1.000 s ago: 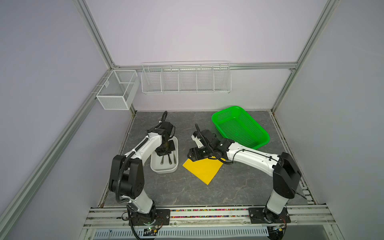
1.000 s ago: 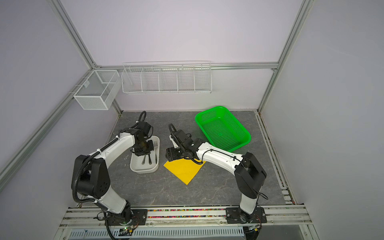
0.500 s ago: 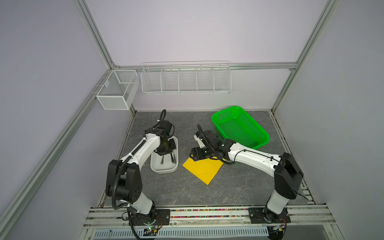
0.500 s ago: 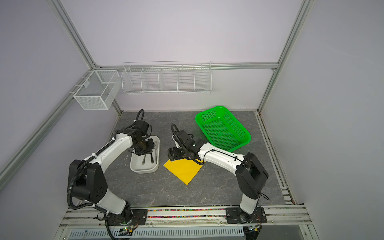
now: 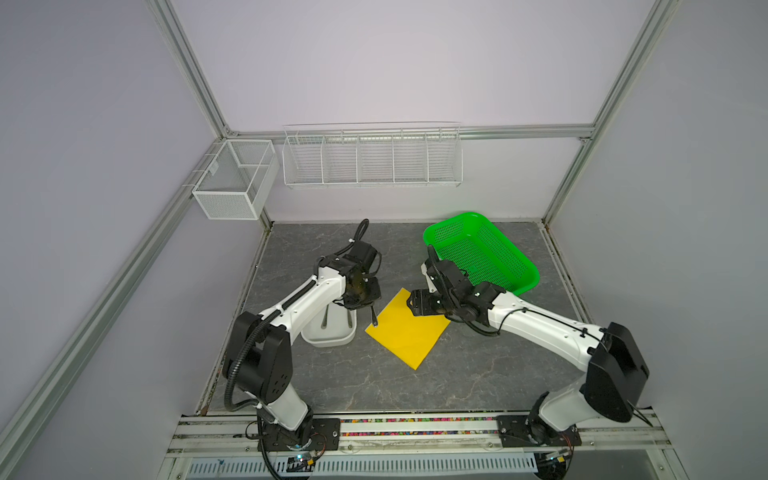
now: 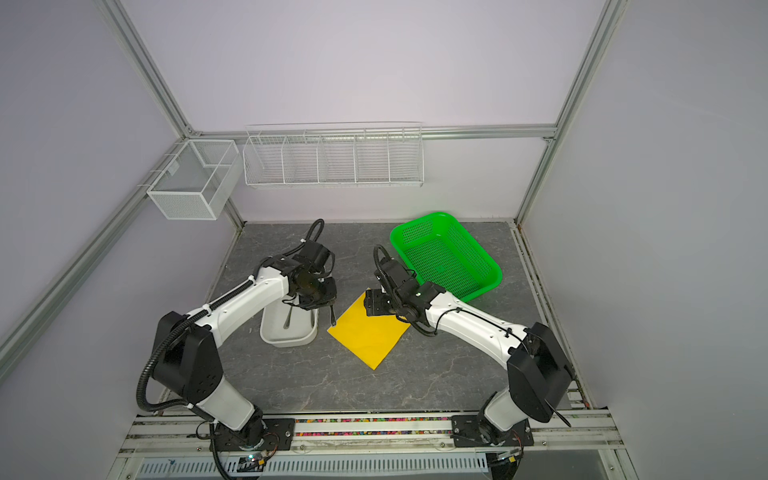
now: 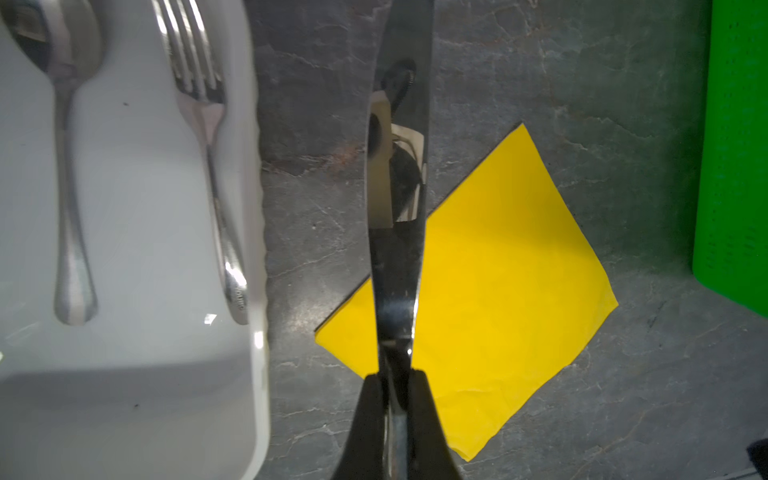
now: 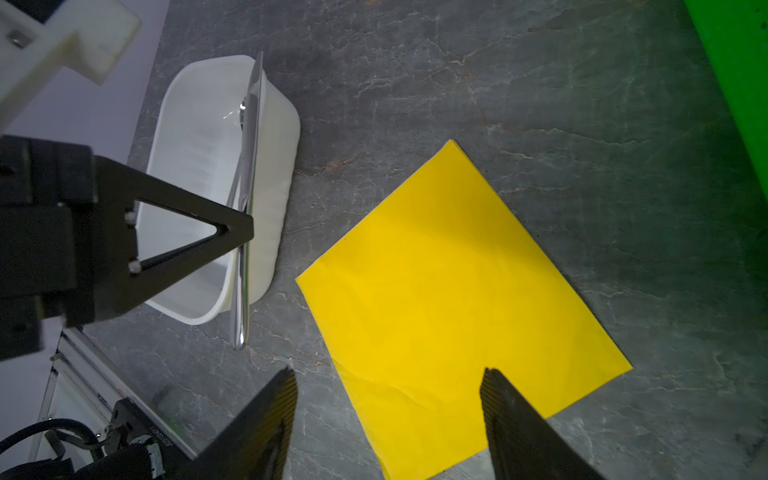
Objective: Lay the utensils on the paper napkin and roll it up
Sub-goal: 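Carry the knife over the yellow napkin and lower it with the left gripper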
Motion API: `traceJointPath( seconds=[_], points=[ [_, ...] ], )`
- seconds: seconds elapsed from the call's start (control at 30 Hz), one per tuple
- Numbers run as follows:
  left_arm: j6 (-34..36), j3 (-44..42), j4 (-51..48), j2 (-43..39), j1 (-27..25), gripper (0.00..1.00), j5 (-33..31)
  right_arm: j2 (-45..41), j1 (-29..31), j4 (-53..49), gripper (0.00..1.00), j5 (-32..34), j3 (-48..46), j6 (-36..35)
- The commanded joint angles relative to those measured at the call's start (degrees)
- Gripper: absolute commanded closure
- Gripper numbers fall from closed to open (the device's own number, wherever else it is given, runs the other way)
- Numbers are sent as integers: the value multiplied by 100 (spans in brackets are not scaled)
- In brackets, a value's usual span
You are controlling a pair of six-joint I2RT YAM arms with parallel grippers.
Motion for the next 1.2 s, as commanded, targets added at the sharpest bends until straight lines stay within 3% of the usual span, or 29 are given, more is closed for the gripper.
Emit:
traceJointPath(
  seconds=[0.0,0.37,1.17],
  points=[
    [-456,186,299,317,-375,100,8,-216,-87,-184,27,271,-234,229],
    [-754,805,642,1543,-1087,100,-5,-811,-261,-288,26,490,-780,394],
    [-633,1255,554,2279,-1196,99,115,-1049,-401,-336,25,489,-992,362]
  ],
)
